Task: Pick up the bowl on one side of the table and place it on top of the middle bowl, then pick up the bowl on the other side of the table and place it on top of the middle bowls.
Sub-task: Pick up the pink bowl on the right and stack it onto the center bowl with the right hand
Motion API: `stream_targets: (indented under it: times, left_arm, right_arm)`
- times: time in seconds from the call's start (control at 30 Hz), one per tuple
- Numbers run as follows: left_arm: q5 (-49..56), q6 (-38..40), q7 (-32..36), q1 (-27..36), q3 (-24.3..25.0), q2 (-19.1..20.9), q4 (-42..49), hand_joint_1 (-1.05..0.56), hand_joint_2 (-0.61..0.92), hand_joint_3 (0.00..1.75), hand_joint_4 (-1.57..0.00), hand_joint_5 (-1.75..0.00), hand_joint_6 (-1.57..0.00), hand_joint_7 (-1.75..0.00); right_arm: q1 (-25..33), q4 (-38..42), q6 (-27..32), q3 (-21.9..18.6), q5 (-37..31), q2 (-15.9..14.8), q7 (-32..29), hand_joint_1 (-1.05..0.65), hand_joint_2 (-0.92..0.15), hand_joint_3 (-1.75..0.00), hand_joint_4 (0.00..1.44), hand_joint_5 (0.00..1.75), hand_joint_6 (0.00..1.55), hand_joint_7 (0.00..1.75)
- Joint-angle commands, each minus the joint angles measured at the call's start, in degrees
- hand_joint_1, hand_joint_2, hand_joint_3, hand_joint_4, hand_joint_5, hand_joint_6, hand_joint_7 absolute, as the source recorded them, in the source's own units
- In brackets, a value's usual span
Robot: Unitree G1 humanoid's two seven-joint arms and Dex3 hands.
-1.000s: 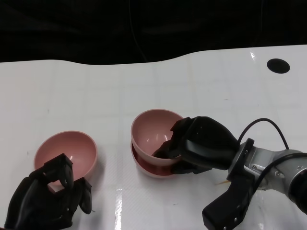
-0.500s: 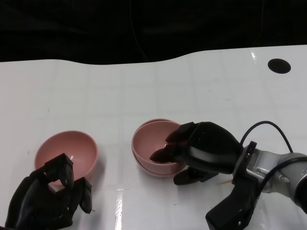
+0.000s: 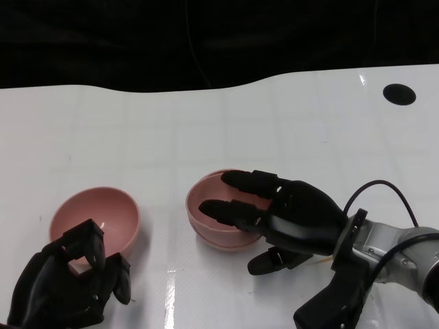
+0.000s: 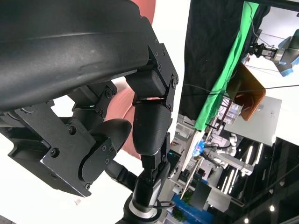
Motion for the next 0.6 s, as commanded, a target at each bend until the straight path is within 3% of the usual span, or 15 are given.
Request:
stream_targets:
  times: [0.03, 0.6]
  left_arm:
    - [0.31, -1.32, -0.9, -0.14, 0.15, 0.5, 0.75, -0.05, 0.38, 1.43, -0.91, -1.75, -0.82, -1.75]
    - [-0.82, -0.05, -0.63, -0.3, 0.12, 0.62, 0.74, -0.01, 0.38, 1.46, -0.9, -1.75, -0.81, -1.75]
  right_arm:
    - [0.3, -0.38, 0.13, -0.38, 0.24, -1.22, 0.06, -1.0, -0.92, -0.59, 0.0, 0.0, 0.08, 0.0]
    - [2.2, -7.13, 0.22, -4.09, 2.1, -4.03, 1.03, -0.98, -0.92, -0.59, 0.0, 0.0, 0.07, 0.0]
